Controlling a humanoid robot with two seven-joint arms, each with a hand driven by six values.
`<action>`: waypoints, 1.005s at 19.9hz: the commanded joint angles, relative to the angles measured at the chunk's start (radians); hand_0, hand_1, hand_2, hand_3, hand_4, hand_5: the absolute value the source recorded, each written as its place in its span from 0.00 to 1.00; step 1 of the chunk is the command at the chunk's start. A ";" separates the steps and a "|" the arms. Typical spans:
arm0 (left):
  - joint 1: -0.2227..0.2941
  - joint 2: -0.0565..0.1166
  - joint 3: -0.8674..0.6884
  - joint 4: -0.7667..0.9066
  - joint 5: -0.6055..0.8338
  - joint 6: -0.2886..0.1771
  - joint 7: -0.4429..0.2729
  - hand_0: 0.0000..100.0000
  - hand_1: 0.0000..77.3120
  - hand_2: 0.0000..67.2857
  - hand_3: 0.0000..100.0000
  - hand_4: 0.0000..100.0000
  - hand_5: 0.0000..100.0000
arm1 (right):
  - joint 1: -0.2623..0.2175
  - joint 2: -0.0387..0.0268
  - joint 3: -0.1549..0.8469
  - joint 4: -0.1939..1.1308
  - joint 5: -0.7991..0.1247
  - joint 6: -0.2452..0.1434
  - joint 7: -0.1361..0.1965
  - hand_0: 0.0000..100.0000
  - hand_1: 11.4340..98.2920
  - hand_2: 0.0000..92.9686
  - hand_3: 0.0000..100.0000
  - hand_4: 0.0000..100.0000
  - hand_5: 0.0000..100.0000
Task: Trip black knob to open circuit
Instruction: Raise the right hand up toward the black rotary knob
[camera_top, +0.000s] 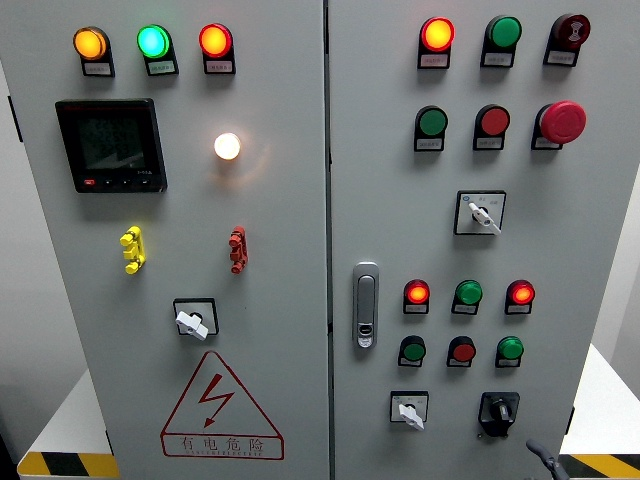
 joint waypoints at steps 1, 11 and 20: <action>0.001 0.000 0.000 0.000 0.000 0.000 0.000 0.00 0.04 0.19 0.21 0.07 0.01 | 0.021 0.0001 0.000 -0.003 0.020 -0.002 -0.011 0.99 0.89 0.00 0.81 0.91 1.00; 0.001 0.000 0.000 0.000 0.000 0.000 0.000 0.00 0.04 0.19 0.21 0.07 0.01 | 0.030 0.0001 -0.001 -0.001 0.042 -0.002 -0.017 0.96 0.91 0.00 0.81 0.93 1.00; -0.001 0.000 0.000 0.000 0.000 0.000 0.000 0.00 0.04 0.19 0.21 0.07 0.01 | 0.022 0.0001 -0.017 0.032 0.106 0.000 -0.059 0.99 0.92 0.00 0.82 0.93 1.00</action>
